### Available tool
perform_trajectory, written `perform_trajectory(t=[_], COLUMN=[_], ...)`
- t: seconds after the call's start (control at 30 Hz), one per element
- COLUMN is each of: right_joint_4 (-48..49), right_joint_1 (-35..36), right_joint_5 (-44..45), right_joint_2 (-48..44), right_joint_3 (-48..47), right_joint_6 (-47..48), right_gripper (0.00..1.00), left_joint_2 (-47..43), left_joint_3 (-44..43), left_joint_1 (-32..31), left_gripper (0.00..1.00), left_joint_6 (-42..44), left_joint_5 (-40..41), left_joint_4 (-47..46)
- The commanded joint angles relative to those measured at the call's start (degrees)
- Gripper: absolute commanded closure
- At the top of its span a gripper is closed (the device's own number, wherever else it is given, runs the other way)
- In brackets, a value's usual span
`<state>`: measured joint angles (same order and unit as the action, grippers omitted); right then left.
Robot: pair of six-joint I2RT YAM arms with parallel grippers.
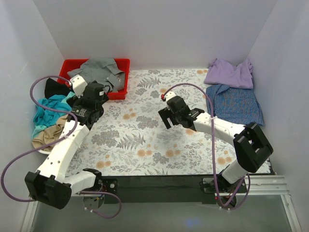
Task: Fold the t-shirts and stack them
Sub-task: Grab the tshirt from the pile
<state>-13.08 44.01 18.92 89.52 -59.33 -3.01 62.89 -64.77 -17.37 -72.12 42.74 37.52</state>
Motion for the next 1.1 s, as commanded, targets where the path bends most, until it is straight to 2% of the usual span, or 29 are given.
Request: perform_trajectory(t=[0.0,0.17,0.23,0.27,0.37,0.53,0.67,0.8,0.87,0.97,1.0,1.03,1.07], right_joint_4=[2.27,2.53,2.53,2.53,2.62,2.62,2.80,2.71,2.88,2.89,2.80,2.89,2.89], right_joint_1=[0.02,0.02,-0.06,-0.06,-0.15,-0.50,-0.68,-0.94,-1.12,-1.56,-1.73,-1.82,-1.91], right_joint_5=[0.95,1.56,1.82,2.26,2.53,2.70,2.79,3.23,3.32,3.32,3.23,3.23,3.23], right_joint_2=[-1.71,-1.62,-1.71,-1.89,-2.06,-2.33,-2.42,-2.24,-2.42,-2.50,-2.50,-2.68,-2.77], right_joint_3=[0.53,1.50,2.11,2.37,3.08,4.31,4.66,4.84,5.01,5.37,5.45,5.54,5.54], right_joint_6=[-0.16,-0.07,-0.07,-0.07,0.10,0.19,0.10,0.54,0.72,0.72,0.63,0.72,0.63], right_gripper=[0.02,0.02,0.01,0.02,0.02,0.02,0.02,0.02,0.02,0.02,0.01,0.01,0.02], left_joint_2=[2.93,7.23,10.05,10.66,12.07,13.74,14.97,17.52,18.23,18.84,19.72,20.07,20.34], left_joint_3=[-1.85,-1.06,-1.93,-2.11,-0.88,0.97,2.80,4.91,5.62,7.55,7.64,7.64,7.64], left_joint_1=[0.31,1.36,3.38,6.35,12.15,19.10,21.58,23.51,24.13,24.57,24.83,25.10,25.19], left_gripper=[0.02,0.02,0.02,0.02,0.02,0.02,0.02,0.09,0.22,0.33,0.41,0.56,0.67], left_joint_6=[-8.39,-13.74,-15.76,-17.43,-16.48,-14.90,-13.49,-13.84,-13.75,-12.96,-12.96,-13.05,-12.53], left_joint_5=[6.74,6.74,4.65,3.50,-1.95,-3.45,-6.96,-8.90,-9.69,-10.66,-10.84,-10.92,-11.27], left_joint_4=[7.57,10.90,13.44,13.72,11.71,9.68,7.40,6.78,6.26,4.15,3.97,4.32,4.06])
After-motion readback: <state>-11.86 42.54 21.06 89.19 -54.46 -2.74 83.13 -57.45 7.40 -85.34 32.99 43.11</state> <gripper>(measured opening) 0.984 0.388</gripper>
